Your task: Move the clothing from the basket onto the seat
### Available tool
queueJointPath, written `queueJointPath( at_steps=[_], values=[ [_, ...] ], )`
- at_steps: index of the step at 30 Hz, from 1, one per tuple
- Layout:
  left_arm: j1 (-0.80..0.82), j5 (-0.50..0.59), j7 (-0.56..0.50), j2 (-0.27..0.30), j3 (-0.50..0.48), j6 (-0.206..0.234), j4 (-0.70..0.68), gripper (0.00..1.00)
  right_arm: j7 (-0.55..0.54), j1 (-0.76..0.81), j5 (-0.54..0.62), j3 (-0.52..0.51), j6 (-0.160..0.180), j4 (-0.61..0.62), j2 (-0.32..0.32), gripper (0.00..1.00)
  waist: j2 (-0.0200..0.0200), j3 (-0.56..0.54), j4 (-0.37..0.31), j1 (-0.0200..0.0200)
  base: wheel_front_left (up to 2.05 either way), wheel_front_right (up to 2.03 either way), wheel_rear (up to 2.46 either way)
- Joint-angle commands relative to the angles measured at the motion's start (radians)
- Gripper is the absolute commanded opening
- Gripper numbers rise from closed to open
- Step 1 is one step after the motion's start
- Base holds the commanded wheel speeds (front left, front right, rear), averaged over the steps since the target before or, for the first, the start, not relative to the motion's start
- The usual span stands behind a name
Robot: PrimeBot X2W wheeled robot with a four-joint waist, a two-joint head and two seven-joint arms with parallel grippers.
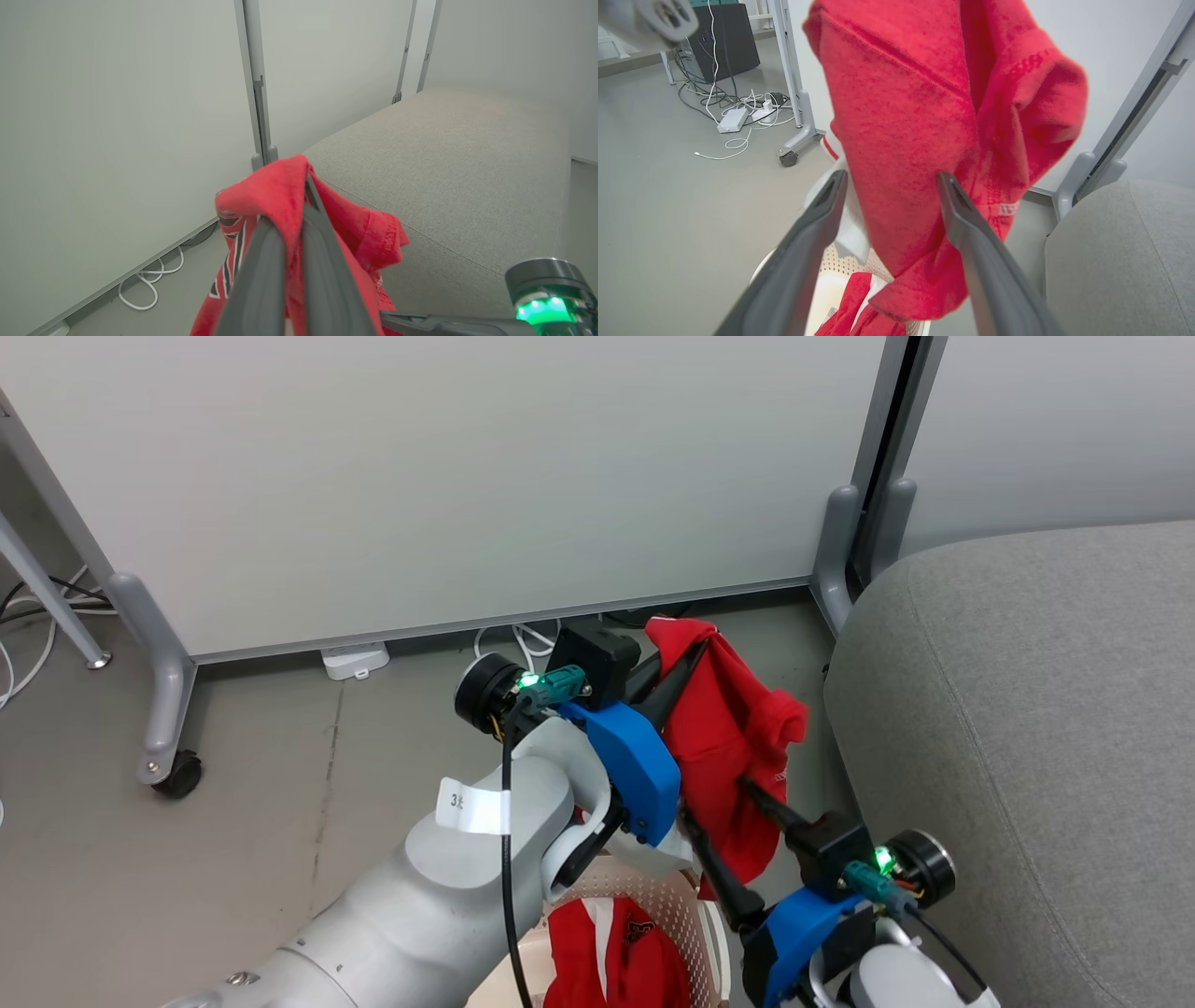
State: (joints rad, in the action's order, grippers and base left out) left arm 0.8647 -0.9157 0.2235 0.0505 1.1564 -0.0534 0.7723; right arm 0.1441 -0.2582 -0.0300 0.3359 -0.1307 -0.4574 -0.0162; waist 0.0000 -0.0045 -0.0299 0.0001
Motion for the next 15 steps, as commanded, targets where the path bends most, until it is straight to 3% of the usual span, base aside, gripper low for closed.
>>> queueJointPath(
  at_steps=[1, 15],
  values=[
    [0.021, -0.005, 0.010, 0.001, 0.005, 0.002, -0.004, 0.00, 0.009, -0.020, 0.005, -0.006, 0.000, -0.012, -0.004, 1.00, 0.0000, 0.000, 0.001, -0.0001, 0.00, 0.00, 0.00],
    [0.046, -0.055, 0.022, 0.001, 0.067, 0.017, -0.023, 0.00, 0.093, -0.194, -0.081, -0.008, 0.000, -0.226, -0.003, 1.00, 0.0000, 0.007, 0.016, -0.0001, 0.00, 0.00, 0.00]
  ],
)
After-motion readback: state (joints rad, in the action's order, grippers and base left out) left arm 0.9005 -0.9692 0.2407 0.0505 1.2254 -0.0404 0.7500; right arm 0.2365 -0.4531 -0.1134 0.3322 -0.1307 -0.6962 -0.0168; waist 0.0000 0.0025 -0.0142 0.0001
